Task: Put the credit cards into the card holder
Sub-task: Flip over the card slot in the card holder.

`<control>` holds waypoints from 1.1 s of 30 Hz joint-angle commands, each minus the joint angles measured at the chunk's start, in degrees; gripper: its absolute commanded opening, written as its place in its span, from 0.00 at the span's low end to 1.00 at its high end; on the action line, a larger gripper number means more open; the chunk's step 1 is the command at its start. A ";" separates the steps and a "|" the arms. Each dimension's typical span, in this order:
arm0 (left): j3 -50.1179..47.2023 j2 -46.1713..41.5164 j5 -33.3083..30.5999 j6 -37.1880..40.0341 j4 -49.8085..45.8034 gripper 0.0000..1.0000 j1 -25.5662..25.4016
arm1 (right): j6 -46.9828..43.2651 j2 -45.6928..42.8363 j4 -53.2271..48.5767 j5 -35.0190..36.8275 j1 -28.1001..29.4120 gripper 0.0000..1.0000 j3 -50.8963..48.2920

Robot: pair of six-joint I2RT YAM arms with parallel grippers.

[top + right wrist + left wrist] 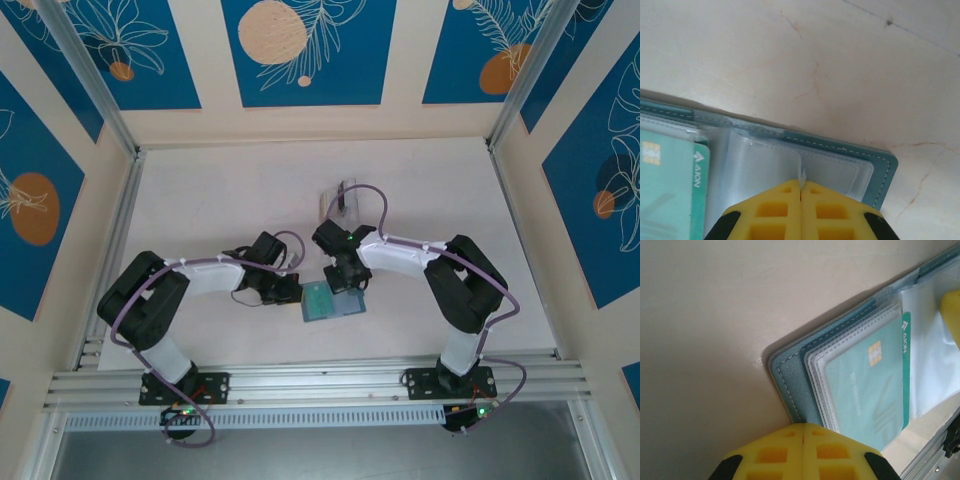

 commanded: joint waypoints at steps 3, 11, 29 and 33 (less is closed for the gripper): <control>-1.76 3.38 -1.52 -0.96 1.01 0.02 -0.73 | -1.29 -2.23 -4.35 -4.79 0.45 0.00 3.88; -1.76 4.10 -1.32 -1.98 2.20 0.02 -1.61 | -0.66 0.80 -4.85 -15.42 0.36 0.00 7.04; -2.02 4.40 -0.62 -3.10 3.35 0.02 -1.70 | 3.85 -0.04 -1.22 -24.48 -1.37 0.42 3.00; -2.02 4.44 -0.44 -3.29 3.61 0.02 -1.71 | 4.37 -0.95 -1.63 -23.47 -0.34 0.47 1.80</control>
